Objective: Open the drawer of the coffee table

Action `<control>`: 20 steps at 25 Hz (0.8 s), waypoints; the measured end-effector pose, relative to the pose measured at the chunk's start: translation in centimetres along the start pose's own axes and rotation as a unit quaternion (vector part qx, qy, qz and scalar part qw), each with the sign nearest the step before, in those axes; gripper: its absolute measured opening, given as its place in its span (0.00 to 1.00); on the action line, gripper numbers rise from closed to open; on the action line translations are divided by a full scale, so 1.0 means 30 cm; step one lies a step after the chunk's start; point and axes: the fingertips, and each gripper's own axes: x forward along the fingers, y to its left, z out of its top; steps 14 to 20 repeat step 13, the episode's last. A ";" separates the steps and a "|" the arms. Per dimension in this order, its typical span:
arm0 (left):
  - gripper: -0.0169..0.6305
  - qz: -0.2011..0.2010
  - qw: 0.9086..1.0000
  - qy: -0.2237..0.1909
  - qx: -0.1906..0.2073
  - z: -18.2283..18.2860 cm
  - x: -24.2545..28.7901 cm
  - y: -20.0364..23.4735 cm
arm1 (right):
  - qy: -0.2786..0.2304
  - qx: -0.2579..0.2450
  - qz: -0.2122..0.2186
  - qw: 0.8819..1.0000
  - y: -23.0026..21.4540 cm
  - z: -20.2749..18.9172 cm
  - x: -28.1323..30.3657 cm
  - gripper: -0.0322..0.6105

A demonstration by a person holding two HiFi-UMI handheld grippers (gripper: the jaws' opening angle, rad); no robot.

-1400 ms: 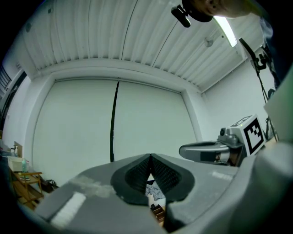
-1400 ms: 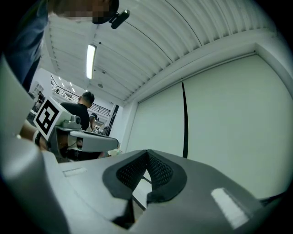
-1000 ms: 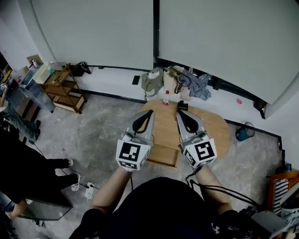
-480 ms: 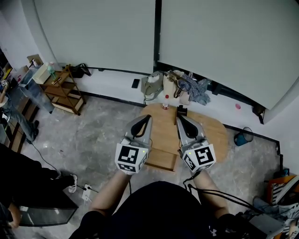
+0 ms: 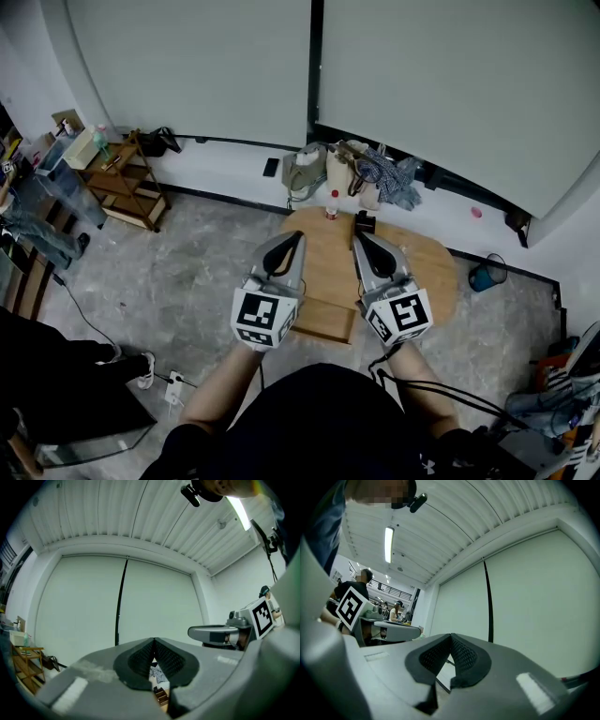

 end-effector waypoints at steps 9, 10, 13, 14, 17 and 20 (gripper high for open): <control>0.03 -0.002 1.000 0.001 -0.002 0.003 -0.009 0.004 | 0.003 0.005 -0.006 1.000 0.007 -0.002 -0.009 0.05; 0.03 -0.002 1.000 0.002 -0.002 0.005 -0.009 0.004 | 0.004 0.005 -0.006 1.000 0.008 0.000 -0.009 0.05; 0.03 -0.003 1.000 0.002 -0.001 0.015 -0.013 0.008 | 0.003 0.007 -0.006 1.000 0.014 0.007 -0.007 0.05; 0.03 -0.003 1.000 0.002 -0.001 0.015 -0.013 0.008 | 0.003 0.007 -0.006 1.000 0.014 0.007 -0.007 0.05; 0.03 -0.003 1.000 0.002 -0.001 0.015 -0.013 0.008 | 0.003 0.007 -0.006 1.000 0.014 0.007 -0.007 0.05; 0.03 -0.003 1.000 0.002 -0.001 0.015 -0.013 0.008 | 0.003 0.007 -0.006 1.000 0.014 0.007 -0.007 0.05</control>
